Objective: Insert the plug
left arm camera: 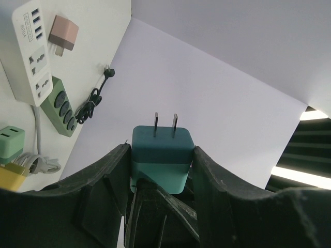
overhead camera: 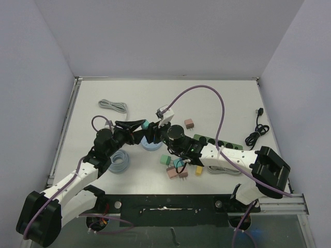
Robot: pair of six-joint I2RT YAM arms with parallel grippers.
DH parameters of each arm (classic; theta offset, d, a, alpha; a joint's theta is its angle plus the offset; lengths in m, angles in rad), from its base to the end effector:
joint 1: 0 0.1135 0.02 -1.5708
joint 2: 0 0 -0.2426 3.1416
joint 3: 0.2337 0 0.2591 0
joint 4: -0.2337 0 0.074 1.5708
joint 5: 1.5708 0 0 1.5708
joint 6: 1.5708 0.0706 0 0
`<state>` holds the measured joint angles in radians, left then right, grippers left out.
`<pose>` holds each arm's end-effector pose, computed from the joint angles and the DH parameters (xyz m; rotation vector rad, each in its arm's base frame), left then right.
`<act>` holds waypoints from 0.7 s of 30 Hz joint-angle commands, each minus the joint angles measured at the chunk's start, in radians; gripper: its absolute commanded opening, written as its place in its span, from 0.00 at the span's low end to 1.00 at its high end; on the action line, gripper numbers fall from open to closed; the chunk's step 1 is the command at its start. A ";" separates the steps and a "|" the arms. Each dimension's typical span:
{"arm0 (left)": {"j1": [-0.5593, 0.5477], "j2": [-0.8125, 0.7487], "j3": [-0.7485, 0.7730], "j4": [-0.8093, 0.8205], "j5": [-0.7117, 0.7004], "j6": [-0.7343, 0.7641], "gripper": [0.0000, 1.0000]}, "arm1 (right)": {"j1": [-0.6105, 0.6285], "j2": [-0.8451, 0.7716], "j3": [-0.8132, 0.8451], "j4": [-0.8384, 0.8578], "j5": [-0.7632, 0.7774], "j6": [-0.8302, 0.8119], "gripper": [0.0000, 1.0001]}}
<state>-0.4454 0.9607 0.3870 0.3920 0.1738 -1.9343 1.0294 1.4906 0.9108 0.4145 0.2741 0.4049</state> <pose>0.2352 -0.1258 0.2000 -1.3537 1.7016 -1.7473 0.2144 0.3195 0.2441 -0.3506 1.7662 0.8097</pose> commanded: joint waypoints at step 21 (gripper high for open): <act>0.183 -0.275 0.188 -0.610 -0.056 0.886 0.67 | -0.174 -0.107 0.181 -0.593 -0.369 -0.062 0.02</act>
<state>-0.2794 0.7120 0.4934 -0.0887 0.1299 -1.3571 0.8783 1.4075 0.9920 0.0341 0.0074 0.3744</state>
